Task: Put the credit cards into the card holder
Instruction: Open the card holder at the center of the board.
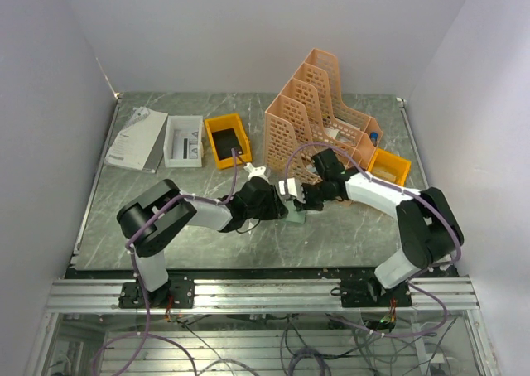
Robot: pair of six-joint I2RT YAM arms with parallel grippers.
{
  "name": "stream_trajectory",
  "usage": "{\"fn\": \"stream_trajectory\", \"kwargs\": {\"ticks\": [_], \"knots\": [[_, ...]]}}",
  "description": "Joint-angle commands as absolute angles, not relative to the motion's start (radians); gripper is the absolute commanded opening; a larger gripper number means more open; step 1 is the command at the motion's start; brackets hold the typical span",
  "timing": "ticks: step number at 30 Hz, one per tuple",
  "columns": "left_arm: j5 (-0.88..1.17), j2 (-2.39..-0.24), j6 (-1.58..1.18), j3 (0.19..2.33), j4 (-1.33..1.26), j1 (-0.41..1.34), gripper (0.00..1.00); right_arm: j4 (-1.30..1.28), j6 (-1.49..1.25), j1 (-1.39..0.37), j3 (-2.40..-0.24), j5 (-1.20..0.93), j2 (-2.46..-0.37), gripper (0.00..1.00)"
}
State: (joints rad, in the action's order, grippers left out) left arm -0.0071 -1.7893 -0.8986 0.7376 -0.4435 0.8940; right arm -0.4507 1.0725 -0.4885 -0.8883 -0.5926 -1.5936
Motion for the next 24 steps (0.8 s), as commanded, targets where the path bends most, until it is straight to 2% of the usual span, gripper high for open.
{"fn": "stream_trajectory", "kwargs": {"ticks": [1, 4, 8, 11, 19, 24], "knots": [[-0.090, -1.835, -0.899, 0.703, -0.386, 0.898, 0.36, -0.577, 1.235, -0.500, -0.821, -0.758, -1.509, 0.00], [-0.094, -1.759, -0.881, 0.677, -0.419, 0.898, 0.41, -0.606, 1.292, -0.436, -0.814, -0.852, -1.441, 0.00], [-0.106, -1.611, -0.853, 0.630, -0.431, 0.899, 0.61, -0.639, 1.306, -0.403, -0.828, -0.957, -1.412, 0.00], [-0.108, -1.514, -0.823, 0.604, -0.411, 0.897, 0.71, -0.637, 1.276, -0.400, -0.845, -0.985, -1.419, 0.00], [0.068, -1.458, -0.673, 0.563, -0.518, 0.899, 0.75, -0.601, 1.217, -0.378, -0.848, -0.979, -1.415, 0.00], [0.011, -1.419, -0.496, 0.560, -0.468, 0.907, 0.77, -0.607, 1.215, -0.371, -0.853, -0.979, -1.430, 0.00]]}}
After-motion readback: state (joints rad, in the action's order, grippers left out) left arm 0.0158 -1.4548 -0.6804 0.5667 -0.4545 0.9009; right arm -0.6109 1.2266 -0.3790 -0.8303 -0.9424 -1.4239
